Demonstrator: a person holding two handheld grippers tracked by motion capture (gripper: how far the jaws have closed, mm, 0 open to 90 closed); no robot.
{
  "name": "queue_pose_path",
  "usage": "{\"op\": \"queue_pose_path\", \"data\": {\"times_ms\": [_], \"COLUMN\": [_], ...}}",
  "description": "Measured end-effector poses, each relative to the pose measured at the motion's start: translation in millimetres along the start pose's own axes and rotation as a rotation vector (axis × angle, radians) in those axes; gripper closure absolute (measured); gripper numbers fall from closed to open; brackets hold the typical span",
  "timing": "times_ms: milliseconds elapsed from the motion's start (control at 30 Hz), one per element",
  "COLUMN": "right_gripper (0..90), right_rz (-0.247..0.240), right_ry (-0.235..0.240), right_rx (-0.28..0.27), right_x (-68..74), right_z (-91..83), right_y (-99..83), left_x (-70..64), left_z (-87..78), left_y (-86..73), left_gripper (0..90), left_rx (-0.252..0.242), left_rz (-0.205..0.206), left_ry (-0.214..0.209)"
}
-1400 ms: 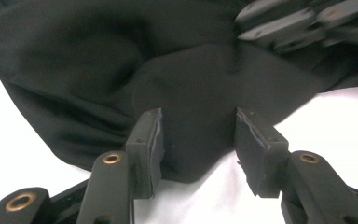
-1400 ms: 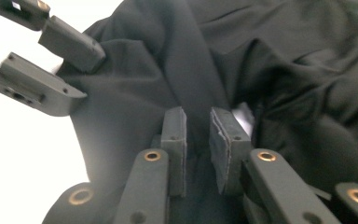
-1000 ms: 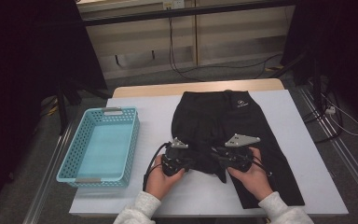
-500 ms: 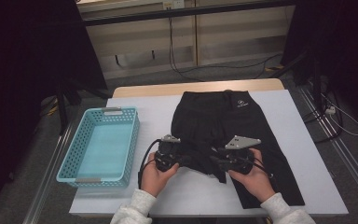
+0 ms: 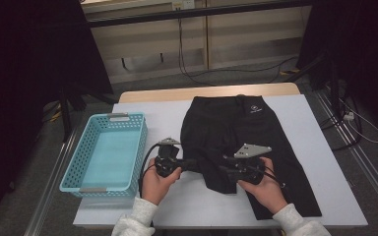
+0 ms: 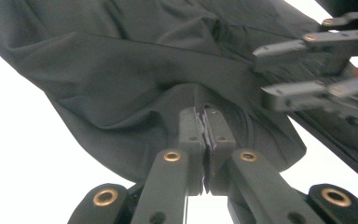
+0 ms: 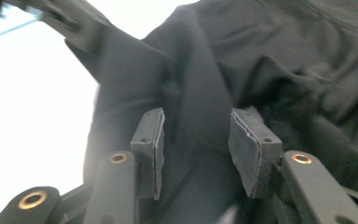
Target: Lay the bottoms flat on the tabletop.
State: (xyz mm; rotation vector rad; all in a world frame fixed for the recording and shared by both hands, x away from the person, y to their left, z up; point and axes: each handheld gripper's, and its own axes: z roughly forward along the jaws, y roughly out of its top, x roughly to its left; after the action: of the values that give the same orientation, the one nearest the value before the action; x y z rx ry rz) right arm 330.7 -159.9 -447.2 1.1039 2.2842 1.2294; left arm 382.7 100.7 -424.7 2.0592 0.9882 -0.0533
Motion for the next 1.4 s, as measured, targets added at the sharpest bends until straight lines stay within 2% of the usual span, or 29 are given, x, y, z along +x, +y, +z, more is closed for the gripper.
{"op": "queue_pose_path", "data": {"times_ms": [133,200,300,400,533,600,633,700,733,800,900,967,1033,1133,1200,1333,1400], "right_gripper": [58.6,63.8,70.4,69.8,59.8,61.5,68.8,85.8,88.8,89.2,89.3,89.4,89.4,89.4,89.4,89.2,89.2], "right_rz": [-0.038,-0.048,-0.059,-0.067,-0.096,-0.115,-0.126,-0.131,-0.107,-0.073,-0.006,0.046,0.087,0.113,0.131,0.128,0.12], "right_ry": [0.037,0.066,0.132,0.148,0.158,0.159,0.142,0.124,0.129,0.157,0.156,0.131,0.105,0.078,0.055,0.024,0.015], "right_rx": [0.001,0.002,0.027,0.044,0.091,0.079,0.088,0.099,0.097,0.091,0.045,-0.014,-0.038,-0.033,-0.023,0.018,0.037], "right_x": [10.8,15.6,25.0,32.4,42.1,44.5,45.1,42.7,38.0,30.2,14.9,1.0,-10.9,-20.4,-24.0,-26.4,-25.9], "right_z": [1.7,2.9,6.2,13.6,31.1,35.7,36.0,35.1,33.6,30.8,19.4,8.7,1.7,-0.6,1.7,8.3,11.1], "right_y": [3.8,4.7,5.0,3.1,-3.5,-4.8,-3.2,-2.1,-2.4,-2.7,1.3,5.1,6.0,3.5,0.1,-5.0,-6.4], "left_x": [4.7,6.5,10.1,14.7,17.4,17.8,18.0,18.6,19.0,19.4,18.1,17.5,16.8,15.3,12.6,5.2,0.5], "left_z": [9.6,13.2,20.6,28.1,31.3,31.4,31.4,30.9,30.4,27.6,20.8,16.6,16.0,18.2,18.5,14.4,12.6], "left_y": [-1.4,-1.7,-3.3,-6.1,-7.6,-7.7,-8.0,-8.7,-8.8,-8.3,-5.8,-4.0,-3.9,-4.5,-4.4,-2.1,-1.1], "left_gripper": [87.7,87.7,87.6,87.4,87.0,86.7,86.7,86.7,86.7,86.6,86.5,86.3,85.6,84.0,80.9,63.1,53.5], "left_rx": [0.004,0.009,0.011,0.021,0.026,0.027,0.028,0.026,0.026,0.029,0.021,0.018,0.01,0.017,0.018,-0.002,-0.016], "left_rz": [-0.012,-0.013,-0.026,-0.041,-0.044,-0.046,-0.044,-0.051,-0.048,-0.05,-0.045,-0.04,-0.039,-0.039,-0.023,0.019,0.042], "left_ry": [0.004,0.013,0.02,0.027,0.032,0.031,0.03,0.027,0.028,0.019,0.011,0.003,-0.005,-0.011,-0.001,0.013,0.034]}}
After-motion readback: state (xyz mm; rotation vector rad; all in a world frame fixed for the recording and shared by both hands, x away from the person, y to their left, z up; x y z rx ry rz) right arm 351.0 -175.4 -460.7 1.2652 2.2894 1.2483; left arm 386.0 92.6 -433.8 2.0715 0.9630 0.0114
